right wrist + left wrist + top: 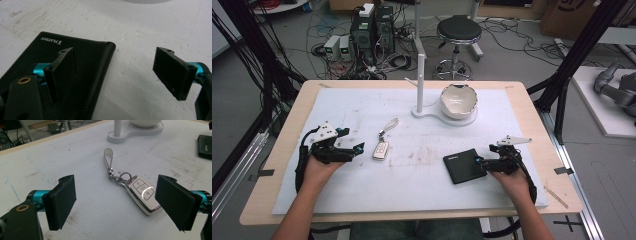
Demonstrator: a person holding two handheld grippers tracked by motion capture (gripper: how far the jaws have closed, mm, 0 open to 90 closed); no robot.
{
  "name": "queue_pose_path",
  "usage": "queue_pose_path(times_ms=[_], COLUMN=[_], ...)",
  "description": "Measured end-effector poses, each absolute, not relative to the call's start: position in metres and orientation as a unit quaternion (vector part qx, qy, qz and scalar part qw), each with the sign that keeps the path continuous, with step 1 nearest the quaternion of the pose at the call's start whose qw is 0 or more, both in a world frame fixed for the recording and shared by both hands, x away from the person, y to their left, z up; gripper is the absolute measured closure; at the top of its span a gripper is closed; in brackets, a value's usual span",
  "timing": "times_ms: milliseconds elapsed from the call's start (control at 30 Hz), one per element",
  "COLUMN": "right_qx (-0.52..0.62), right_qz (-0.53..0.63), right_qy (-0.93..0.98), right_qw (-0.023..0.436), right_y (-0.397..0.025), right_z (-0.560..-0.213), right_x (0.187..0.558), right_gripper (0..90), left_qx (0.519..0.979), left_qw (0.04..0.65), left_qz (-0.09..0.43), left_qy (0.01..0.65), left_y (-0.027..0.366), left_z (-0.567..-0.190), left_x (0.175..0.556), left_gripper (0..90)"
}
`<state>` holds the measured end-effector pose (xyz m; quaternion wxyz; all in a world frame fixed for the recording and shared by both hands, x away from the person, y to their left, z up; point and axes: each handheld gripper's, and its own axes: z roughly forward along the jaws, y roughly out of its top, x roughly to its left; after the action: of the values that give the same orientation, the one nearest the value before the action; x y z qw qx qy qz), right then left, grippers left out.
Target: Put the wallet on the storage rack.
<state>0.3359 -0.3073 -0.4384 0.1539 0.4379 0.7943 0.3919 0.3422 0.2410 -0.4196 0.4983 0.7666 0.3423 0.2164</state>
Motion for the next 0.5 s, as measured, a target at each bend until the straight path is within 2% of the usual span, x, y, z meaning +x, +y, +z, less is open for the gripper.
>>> queue_pose_path(times_ms=[400, 500], right_qx=[0.435, 0.438], right_qz=[0.378, 0.380], right_qy=[0.808, 0.807], right_qw=[0.125, 0.110], right_y=[-0.304, -0.305], right_z=[-0.447, -0.449], right_x=[0.336, 0.336], right_gripper=[18.9, 24.0], left_qx=[0.769, 0.769], left_qw=[0.496, 0.495], left_qz=[0.218, 0.217], left_qy=[0.340, 0.341], left_y=[0.239, 0.238], left_z=[-0.420, -0.420], left_x=[0.342, 0.342], left_gripper=[17.2, 17.2])
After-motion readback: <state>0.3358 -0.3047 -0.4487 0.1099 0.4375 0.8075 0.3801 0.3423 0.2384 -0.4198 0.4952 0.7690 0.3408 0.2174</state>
